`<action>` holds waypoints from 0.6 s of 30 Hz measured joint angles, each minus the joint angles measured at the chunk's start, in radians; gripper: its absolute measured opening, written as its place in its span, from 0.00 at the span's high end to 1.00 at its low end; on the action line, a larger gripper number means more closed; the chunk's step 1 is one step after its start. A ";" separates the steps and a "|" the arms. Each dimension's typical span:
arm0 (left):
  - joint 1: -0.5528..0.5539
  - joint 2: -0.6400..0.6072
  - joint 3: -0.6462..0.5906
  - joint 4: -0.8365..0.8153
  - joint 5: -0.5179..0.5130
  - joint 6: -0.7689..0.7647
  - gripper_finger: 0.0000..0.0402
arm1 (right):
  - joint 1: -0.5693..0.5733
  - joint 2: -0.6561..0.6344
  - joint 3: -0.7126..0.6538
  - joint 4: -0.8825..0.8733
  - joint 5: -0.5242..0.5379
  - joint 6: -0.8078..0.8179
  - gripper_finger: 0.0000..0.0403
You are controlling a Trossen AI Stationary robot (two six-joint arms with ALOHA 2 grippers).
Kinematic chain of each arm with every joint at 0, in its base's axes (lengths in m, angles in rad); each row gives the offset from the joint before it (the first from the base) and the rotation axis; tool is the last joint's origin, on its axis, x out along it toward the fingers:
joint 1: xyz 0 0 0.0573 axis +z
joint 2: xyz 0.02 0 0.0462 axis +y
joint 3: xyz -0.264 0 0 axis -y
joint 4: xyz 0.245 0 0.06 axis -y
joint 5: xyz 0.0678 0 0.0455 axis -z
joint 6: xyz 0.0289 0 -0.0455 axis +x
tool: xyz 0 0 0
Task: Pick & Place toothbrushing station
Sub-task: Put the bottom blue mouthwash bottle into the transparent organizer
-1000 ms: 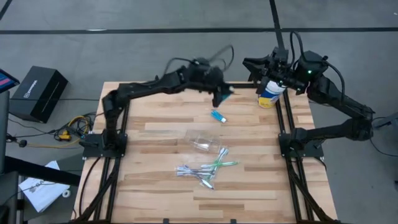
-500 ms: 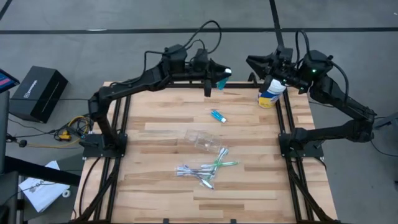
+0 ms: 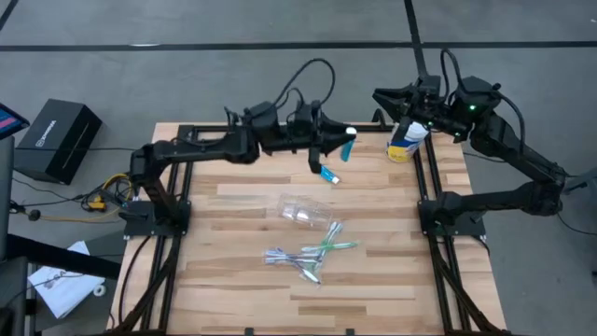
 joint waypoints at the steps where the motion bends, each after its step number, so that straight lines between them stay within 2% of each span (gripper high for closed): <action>1: -0.012 -0.013 -0.034 0.012 -0.023 -0.002 0.80 | -0.006 -0.010 0.000 -0.009 0.000 0.000 0.85; 5: -0.063 -0.061 -0.183 0.115 -0.141 -0.002 0.80 | -0.026 -0.044 0.000 -0.018 0.000 0.000 0.85; 12: -0.140 -0.113 -0.480 0.410 -0.331 -0.025 0.80 | -0.027 -0.055 0.000 -0.047 -0.007 0.001 0.85; 18: -0.199 -0.120 -0.657 0.497 -0.445 -0.050 0.80 | 0.014 -0.057 0.000 -0.041 -0.008 0.024 0.85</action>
